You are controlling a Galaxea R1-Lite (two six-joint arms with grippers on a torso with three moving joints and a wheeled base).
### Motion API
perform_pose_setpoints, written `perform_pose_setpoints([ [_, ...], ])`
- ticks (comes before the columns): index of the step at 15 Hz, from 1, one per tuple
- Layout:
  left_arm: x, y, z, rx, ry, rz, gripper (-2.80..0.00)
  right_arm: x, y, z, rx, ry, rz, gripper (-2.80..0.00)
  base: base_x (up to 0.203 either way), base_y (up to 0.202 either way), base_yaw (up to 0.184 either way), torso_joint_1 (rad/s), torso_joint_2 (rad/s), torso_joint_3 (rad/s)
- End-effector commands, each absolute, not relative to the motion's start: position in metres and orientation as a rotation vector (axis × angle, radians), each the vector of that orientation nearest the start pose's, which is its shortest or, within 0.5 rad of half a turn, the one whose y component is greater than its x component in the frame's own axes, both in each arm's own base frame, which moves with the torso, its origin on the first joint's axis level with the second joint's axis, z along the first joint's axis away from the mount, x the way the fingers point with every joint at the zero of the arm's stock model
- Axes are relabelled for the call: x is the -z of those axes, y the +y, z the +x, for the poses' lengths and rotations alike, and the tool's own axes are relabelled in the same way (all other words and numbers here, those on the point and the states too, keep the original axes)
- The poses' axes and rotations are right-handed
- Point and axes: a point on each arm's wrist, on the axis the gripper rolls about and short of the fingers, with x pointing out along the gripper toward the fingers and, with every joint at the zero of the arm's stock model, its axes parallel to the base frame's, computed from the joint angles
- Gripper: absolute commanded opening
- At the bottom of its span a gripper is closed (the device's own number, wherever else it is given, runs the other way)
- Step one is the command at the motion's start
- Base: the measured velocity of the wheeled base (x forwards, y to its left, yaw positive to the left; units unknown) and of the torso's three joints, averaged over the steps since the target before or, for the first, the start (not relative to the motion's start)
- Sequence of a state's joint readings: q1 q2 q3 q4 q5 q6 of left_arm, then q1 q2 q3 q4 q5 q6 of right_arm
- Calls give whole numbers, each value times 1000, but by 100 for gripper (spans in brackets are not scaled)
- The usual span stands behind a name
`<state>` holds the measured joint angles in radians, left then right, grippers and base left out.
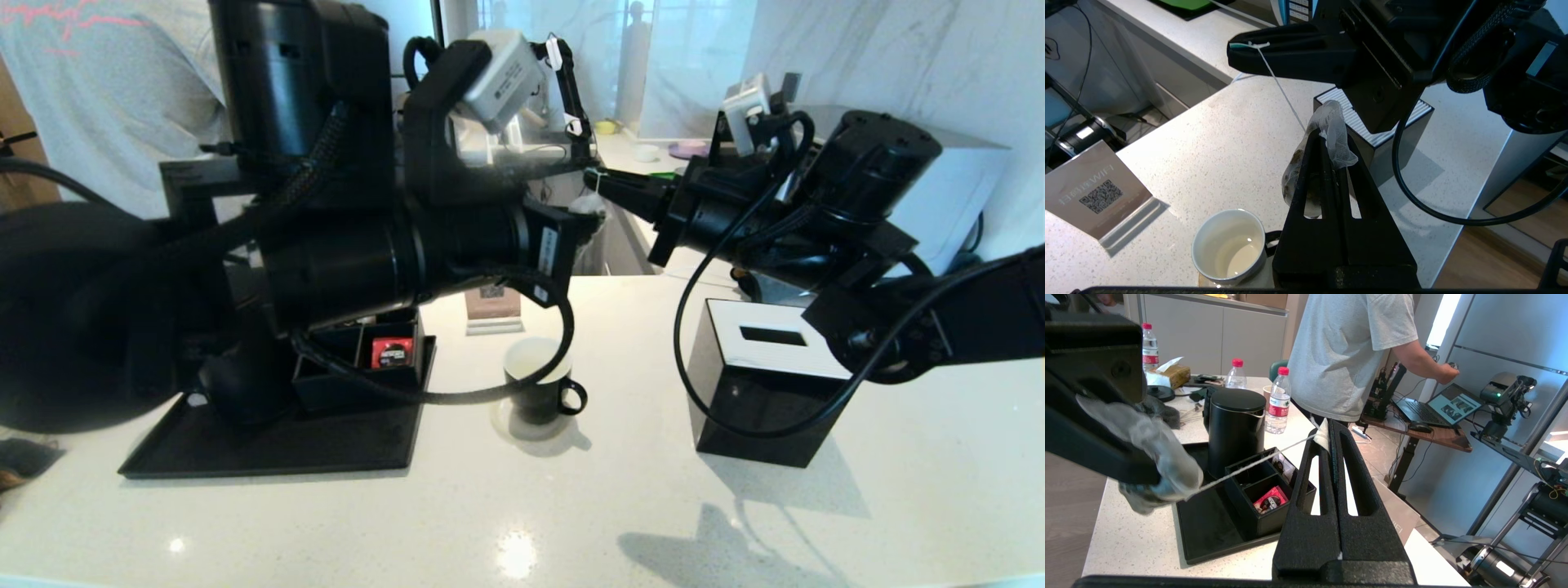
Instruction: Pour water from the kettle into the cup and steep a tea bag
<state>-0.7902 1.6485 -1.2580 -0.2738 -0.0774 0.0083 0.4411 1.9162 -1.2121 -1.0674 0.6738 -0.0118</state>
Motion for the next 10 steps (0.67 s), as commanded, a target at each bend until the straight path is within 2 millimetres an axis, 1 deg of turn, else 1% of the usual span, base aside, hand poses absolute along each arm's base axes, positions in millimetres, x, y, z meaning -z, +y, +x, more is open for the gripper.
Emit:
perform_pose_setpoints([
  [1, -286, -224, 220, 866, 123, 54, -280, -263, 172, 331, -1104, -397, -57, -280, 0, 0, 0, 0, 0, 0],
  [3, -284, -223, 219, 866, 132, 57, -280, -263, 172, 331, -1104, -399, -58, -280, 0, 0, 0, 0, 0, 0],
  [4, -284, -223, 218, 867, 132, 57, 0, -264, 172, 331, -1103, -404, -59, -280, 0, 0, 0, 0, 0, 0],
  [10, -281, -222, 219, 866, 139, 60, 0, -263, 172, 331, -1104, -398, -58, -280, 0, 0, 0, 0, 0, 0],
])
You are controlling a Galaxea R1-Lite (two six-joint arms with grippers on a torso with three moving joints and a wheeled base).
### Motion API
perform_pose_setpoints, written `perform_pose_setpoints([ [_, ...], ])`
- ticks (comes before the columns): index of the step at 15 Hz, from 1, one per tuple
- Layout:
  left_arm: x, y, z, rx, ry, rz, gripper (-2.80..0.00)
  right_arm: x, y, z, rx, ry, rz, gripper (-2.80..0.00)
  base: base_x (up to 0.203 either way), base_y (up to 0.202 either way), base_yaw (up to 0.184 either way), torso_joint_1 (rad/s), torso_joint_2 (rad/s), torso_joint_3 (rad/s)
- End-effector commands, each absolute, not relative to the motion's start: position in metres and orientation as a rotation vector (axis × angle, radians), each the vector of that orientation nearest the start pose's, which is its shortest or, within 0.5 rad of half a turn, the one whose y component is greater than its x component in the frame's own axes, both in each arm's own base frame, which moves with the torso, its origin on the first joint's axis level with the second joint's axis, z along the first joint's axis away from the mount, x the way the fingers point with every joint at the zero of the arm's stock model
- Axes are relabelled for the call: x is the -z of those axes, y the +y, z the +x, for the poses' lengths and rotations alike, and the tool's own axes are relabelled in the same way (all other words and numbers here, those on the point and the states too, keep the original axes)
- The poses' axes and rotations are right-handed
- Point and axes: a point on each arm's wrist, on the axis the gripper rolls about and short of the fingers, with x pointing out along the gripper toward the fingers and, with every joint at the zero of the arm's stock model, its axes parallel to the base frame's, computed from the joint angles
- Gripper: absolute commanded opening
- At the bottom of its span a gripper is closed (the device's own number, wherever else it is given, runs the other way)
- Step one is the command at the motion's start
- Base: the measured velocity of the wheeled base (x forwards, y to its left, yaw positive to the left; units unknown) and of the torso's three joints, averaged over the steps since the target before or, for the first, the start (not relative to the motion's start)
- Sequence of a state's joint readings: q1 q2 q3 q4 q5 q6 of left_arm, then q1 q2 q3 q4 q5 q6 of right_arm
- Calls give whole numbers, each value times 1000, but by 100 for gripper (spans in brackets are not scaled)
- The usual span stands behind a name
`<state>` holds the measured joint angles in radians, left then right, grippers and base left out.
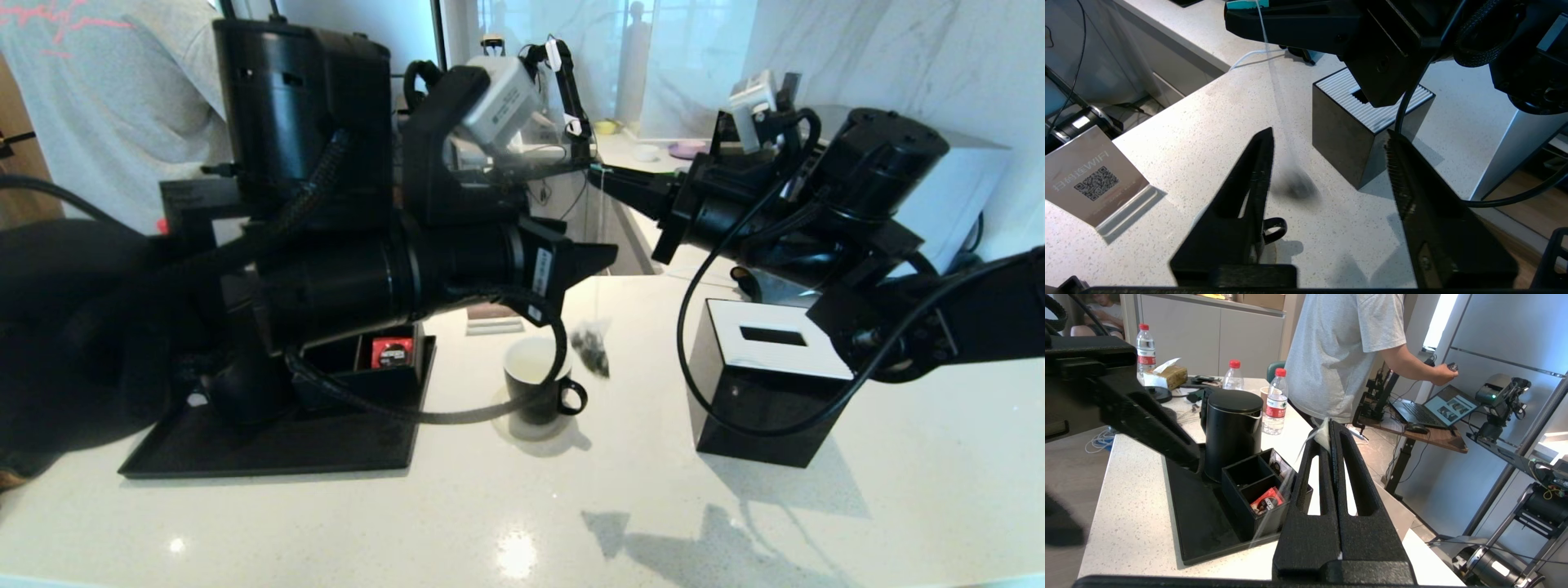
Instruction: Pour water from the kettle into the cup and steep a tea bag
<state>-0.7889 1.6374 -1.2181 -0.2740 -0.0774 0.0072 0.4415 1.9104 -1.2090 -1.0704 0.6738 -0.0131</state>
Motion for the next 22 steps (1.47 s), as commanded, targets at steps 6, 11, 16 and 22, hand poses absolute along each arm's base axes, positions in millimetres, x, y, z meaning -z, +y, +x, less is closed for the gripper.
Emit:
perform_pose_setpoints([
  [6, -268, -215, 222, 839, 186, 73, 0, -263, 172, 330, -1104, -396, -58, -280, 0, 0, 0, 0, 0, 0],
  [11, -251, -194, 229, 772, 252, 75, 0, -263, 173, 329, -1107, -393, -57, -280, 0, 0, 0, 0, 0, 0],
  [16, -235, -169, 232, 680, 336, 3, 0, -258, 171, 326, -1109, -370, -55, -280, 0, 0, 0, 0, 0, 0],
  [22, -210, -148, 225, 637, 409, 12, 0, -258, 171, 325, -1109, -368, -56, -280, 0, 0, 0, 0, 0, 0],
])
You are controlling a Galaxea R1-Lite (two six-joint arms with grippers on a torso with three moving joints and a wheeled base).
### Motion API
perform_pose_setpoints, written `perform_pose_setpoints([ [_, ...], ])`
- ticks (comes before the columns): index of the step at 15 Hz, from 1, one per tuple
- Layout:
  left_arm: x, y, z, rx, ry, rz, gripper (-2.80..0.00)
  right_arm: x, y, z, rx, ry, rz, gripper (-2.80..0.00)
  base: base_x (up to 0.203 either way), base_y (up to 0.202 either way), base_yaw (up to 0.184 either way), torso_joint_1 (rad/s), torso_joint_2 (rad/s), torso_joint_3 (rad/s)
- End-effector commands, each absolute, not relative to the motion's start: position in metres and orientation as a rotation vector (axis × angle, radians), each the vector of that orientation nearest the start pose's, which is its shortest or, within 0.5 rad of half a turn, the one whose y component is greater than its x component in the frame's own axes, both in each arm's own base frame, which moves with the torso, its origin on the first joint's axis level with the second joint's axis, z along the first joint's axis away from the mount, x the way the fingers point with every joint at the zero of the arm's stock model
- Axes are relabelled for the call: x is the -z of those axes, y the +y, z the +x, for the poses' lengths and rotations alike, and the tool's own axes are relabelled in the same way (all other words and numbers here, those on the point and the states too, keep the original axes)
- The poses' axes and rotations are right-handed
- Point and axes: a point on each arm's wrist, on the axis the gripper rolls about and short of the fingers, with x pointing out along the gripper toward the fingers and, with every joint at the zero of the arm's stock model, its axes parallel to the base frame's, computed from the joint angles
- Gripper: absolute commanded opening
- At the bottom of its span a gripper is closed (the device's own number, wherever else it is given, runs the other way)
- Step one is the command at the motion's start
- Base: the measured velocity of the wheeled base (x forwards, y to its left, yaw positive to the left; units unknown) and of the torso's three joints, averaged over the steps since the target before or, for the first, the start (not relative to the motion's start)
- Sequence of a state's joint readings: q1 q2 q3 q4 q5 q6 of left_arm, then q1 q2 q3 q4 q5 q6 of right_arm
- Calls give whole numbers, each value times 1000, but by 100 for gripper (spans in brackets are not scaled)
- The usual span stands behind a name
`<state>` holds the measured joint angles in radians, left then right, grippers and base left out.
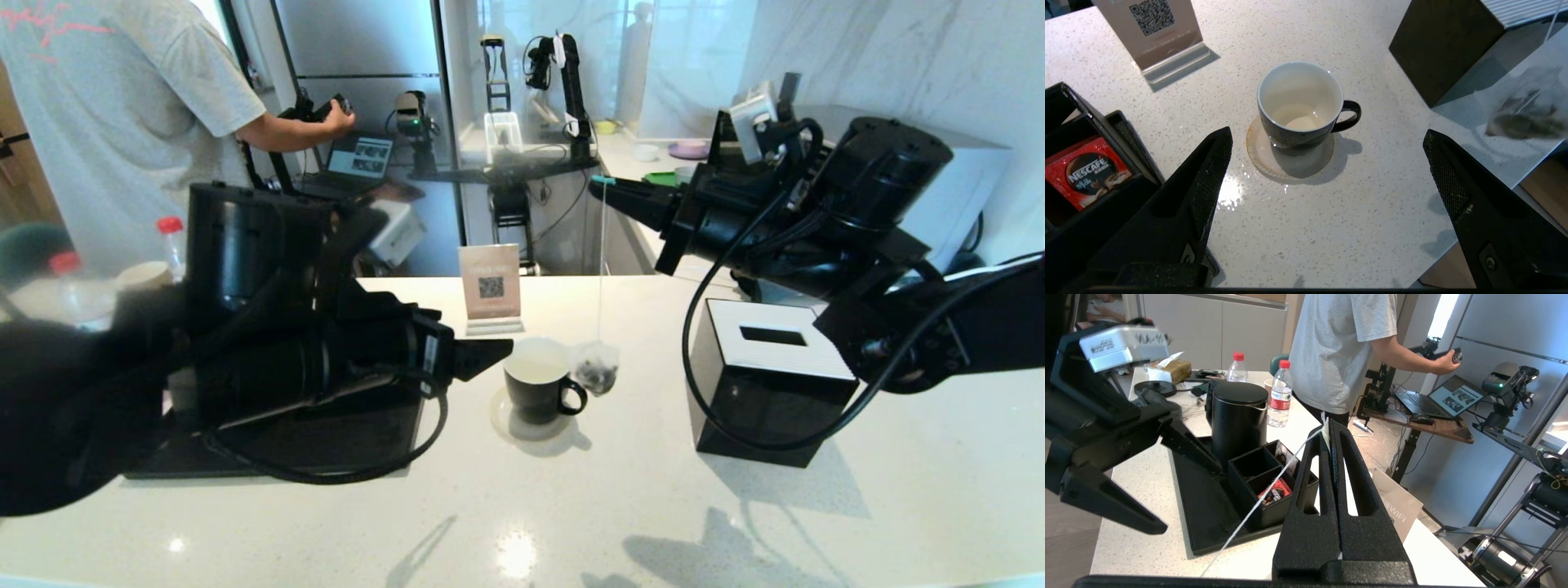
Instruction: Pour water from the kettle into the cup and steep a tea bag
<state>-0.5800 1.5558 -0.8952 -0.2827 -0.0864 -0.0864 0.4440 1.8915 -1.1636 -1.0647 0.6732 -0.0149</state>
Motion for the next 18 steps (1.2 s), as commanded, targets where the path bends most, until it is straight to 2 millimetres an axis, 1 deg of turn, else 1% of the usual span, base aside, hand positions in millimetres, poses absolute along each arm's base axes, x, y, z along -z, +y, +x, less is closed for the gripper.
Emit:
perform_pose_setpoints([
  [1, -204, -147, 223, 635, 405, 11, -280, -257, 171, 326, -1109, -365, -55, -280, 0, 0, 0, 0, 0, 0],
  [3, -197, -142, 223, 625, 380, 1, -280, -256, 171, 326, -1108, -362, -55, -280, 0, 0, 0, 0, 0, 0],
  [6, -189, -131, 220, 578, 410, -44, -280, -250, 171, 327, -1109, -344, -53, -280, 0, 0, 0, 0, 0, 0],
  [9, -182, -117, 213, 530, 440, -78, -280, -247, 173, 329, -1109, -337, -52, -280, 0, 0, 0, 0, 0, 0],
  [14, -176, -76, 201, 390, 439, -108, -280, -246, 173, 331, -1080, -344, -48, -280, 0, 0, 0, 0, 0, 0],
  [16, -170, -59, 190, 330, 448, -119, -280, -247, 172, 331, -1075, -348, -48, -280, 0, 0, 0, 0, 0, 0],
  [18, -159, -42, 175, 263, 466, -133, -280, -249, 173, 331, -1076, -355, -49, -280, 0, 0, 0, 0, 0, 0],
])
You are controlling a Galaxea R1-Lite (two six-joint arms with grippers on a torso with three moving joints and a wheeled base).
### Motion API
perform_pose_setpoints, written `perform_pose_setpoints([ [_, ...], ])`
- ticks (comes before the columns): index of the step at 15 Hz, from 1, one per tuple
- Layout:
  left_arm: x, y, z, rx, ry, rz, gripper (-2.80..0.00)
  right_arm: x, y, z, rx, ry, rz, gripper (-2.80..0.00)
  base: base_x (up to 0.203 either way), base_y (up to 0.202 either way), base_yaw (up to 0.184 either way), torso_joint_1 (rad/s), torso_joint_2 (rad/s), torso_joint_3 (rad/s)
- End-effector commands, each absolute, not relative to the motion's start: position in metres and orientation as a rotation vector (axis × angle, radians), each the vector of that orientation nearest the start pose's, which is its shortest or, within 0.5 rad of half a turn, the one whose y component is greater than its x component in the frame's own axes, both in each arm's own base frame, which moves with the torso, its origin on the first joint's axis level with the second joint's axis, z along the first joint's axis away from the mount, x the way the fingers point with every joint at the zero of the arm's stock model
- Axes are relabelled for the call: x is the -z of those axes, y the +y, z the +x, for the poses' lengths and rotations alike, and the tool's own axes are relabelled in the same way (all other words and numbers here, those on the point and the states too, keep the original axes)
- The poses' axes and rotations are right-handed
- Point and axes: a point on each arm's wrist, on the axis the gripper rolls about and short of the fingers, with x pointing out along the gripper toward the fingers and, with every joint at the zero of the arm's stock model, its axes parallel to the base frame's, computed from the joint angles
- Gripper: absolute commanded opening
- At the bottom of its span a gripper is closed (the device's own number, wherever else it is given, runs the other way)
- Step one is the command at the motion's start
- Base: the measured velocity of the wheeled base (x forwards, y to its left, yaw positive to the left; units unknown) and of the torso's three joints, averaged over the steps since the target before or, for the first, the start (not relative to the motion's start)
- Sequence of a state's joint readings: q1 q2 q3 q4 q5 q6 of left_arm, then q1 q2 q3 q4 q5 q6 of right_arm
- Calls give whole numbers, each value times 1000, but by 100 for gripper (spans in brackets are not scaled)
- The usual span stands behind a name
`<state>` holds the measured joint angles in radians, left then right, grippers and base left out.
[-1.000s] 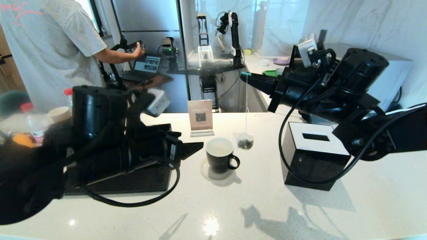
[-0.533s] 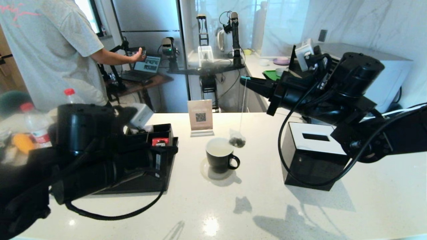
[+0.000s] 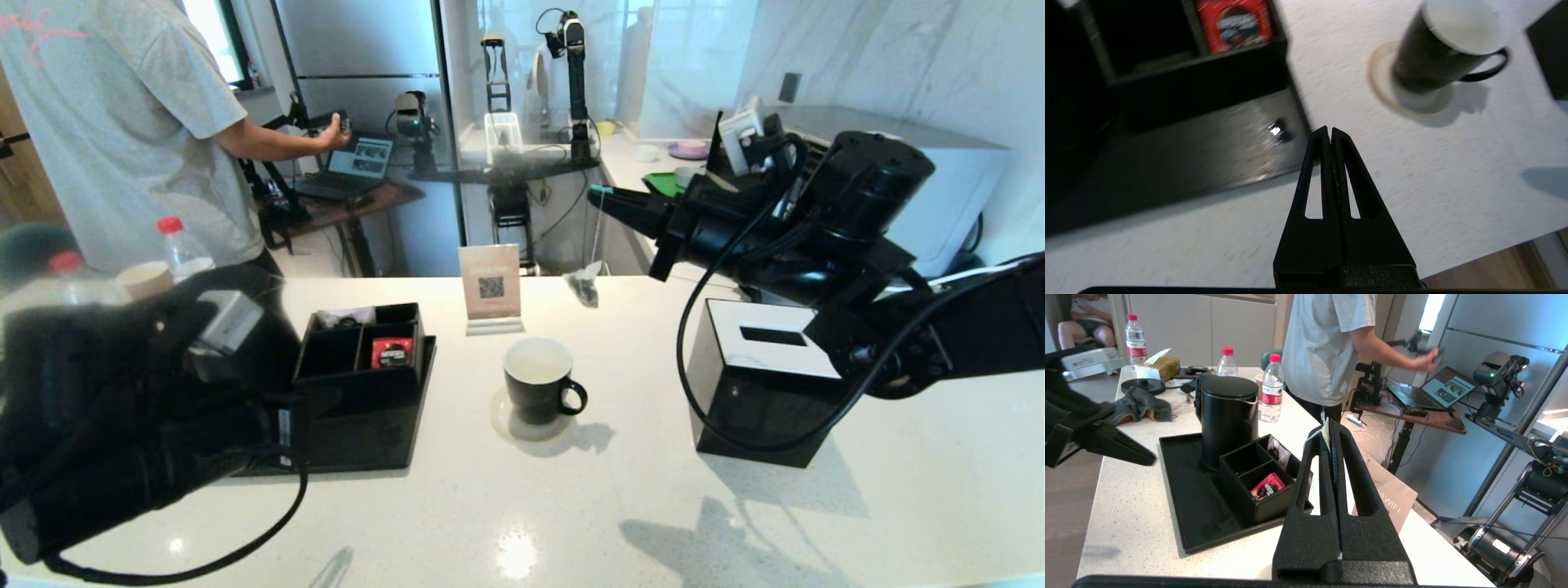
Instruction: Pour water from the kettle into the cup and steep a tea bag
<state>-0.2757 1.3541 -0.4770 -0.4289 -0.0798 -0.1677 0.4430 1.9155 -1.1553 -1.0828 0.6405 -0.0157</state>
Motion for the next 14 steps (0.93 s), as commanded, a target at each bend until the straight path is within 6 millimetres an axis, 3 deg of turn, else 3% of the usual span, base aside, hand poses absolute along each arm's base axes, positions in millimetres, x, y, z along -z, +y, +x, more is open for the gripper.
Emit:
perform_pose_setpoints([
  [1, -153, -35, 167, 232, 479, -139, -280, -249, 173, 331, -1076, -357, -50, -280, 0, 0, 0, 0, 0, 0],
  [6, -133, -11, 117, 113, 457, -189, -280, -249, 172, 330, -1075, -376, -51, -280, 0, 0, 0, 0, 0, 0],
  [14, -106, -4, 40, 87, 316, -258, -280, -239, 175, 337, -1083, -367, -50, -280, 0, 0, 0, 0, 0, 0],
])
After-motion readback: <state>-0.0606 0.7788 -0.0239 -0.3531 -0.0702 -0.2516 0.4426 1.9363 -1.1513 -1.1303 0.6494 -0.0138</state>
